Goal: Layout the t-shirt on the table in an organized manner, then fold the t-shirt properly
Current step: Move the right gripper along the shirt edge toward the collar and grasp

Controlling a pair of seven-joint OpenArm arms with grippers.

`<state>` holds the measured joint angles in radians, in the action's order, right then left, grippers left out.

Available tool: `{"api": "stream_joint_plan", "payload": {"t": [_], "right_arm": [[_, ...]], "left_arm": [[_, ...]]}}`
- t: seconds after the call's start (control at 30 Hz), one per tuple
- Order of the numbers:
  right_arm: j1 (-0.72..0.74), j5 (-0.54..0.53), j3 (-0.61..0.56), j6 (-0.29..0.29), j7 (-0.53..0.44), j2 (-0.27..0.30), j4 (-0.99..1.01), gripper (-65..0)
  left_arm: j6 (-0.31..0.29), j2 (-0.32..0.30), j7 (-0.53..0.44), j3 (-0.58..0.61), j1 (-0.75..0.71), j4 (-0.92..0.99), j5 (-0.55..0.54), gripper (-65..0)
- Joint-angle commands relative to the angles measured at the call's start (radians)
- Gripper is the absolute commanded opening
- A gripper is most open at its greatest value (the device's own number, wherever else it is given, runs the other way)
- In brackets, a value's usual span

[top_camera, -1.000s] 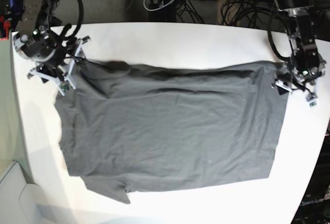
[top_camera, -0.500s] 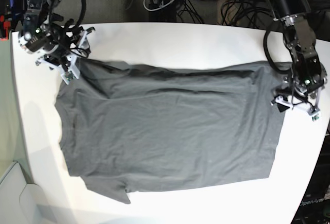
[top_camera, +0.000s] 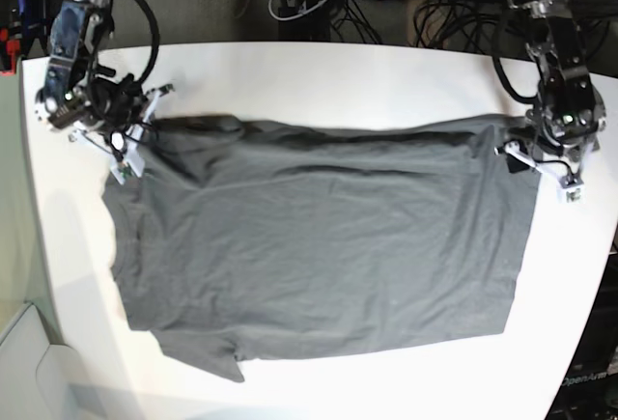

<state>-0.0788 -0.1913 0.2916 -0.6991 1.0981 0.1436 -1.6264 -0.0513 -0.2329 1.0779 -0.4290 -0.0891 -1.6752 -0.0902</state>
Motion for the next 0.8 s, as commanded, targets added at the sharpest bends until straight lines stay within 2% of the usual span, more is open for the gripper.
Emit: {"api": "stream_joint_plan", "payload": {"t": [0.0,0.03,0.17,0.27,0.37,0.47,0.53,0.63,0.77], "right_arm": [[0.015,-0.007,0.005,0.001,-0.006,0.009,-0.016,-65.0],[0.034,-0.007,0.007,0.001,-0.005,0.012,-0.025,-65.0],[0.11,-0.007,-0.015,0.001,0.003,0.037,-0.153,-65.0],[0.218,-0.007,-0.065,0.001,0.073,0.041,-0.197,-65.0],[0.334,-0.006,-0.136,0.001,0.152,0.034,-0.188,-65.0],[0.408,-0.006,-0.26,0.001,0.167,0.034,-0.097,-65.0],[0.452,-0.006,-0.354,0.001,0.165,0.04,0.013,-64.9],[0.483,-0.006,-0.427,0.001,0.164,0.052,0.145,-60.0],[0.485,-0.007,-0.467,0.001,0.162,0.06,0.177,-44.8]], "left_arm": [[-0.02,-0.01,-0.009,-0.004,-0.004,-0.018,0.013,-19.3],[-0.038,-0.01,-0.008,-0.004,-0.007,-0.018,0.013,-21.4],[-0.037,-0.009,-0.008,-0.014,-0.028,-0.023,0.008,-34.7],[-0.043,0.01,-0.008,-0.052,-0.044,-0.05,0.007,-44.9],[-0.045,0.036,-0.008,-0.089,-0.051,-0.092,0.013,-55.1],[-0.045,0.046,-0.008,-0.097,-0.071,-0.116,0.014,-64.0],[-0.045,0.046,-0.008,-0.093,-0.077,-0.124,0.014,-64.8],[-0.045,0.046,-0.008,-0.093,-0.097,-0.125,0.007,-64.0],[-0.045,0.048,-0.015,-0.093,-0.13,-0.125,0.005,-64.0]]}}
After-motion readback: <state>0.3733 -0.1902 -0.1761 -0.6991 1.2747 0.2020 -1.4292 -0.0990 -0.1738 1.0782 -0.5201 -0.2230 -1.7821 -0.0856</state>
